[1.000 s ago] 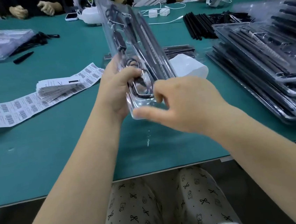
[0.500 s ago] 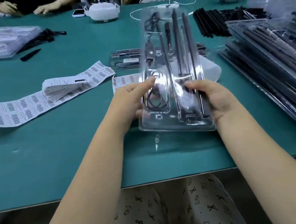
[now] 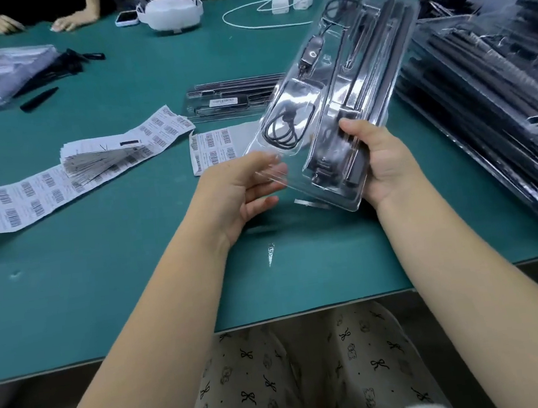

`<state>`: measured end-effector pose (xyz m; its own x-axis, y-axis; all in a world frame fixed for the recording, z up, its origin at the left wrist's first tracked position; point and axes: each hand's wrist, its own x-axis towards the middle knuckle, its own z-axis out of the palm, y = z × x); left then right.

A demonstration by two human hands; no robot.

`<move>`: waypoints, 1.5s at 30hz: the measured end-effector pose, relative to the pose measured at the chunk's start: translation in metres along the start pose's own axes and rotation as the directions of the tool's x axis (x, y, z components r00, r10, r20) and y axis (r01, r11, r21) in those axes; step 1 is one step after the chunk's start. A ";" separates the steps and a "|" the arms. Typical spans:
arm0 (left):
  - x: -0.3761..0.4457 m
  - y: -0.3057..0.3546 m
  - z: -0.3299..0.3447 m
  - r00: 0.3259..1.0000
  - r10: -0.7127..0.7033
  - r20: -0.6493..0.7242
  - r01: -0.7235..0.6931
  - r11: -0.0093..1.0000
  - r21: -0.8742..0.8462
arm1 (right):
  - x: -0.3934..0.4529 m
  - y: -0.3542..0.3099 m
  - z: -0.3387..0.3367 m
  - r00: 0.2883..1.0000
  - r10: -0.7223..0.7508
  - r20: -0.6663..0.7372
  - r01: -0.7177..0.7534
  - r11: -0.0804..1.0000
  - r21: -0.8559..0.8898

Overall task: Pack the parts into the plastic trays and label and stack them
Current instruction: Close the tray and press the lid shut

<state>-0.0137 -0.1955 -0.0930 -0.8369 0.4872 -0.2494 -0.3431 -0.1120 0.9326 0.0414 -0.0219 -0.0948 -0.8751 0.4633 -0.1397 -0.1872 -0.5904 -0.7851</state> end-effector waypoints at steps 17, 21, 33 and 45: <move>0.003 -0.004 0.010 0.981 0.163 -0.103 -0.170 0.984 -0.060 | 0.007 0.005 -0.004 0.997 0.063 -0.036 -0.064 0.998 -0.021; 0.000 -0.003 0.004 0.989 0.145 -0.034 -0.146 0.989 -0.014 | 0.008 0.006 -0.007 0.995 0.085 0.049 -0.084 0.996 -0.026; -0.001 -0.001 0.002 0.997 0.077 0.007 -0.077 0.997 -0.009 | 0.005 0.003 -0.006 0.991 0.122 0.059 -0.118 0.991 -0.068; 0.008 0.011 -0.007 0.992 -0.031 -0.122 0.009 0.984 -0.175 | -0.009 -0.001 -0.010 0.922 0.268 0.279 -0.175 0.932 -0.316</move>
<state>-0.0270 -0.1994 -0.0867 -0.8716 0.3813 -0.3081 -0.4202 -0.2577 0.8701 0.0540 -0.0190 -0.0984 -0.9817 0.0851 -0.1706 0.1196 -0.4226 -0.8984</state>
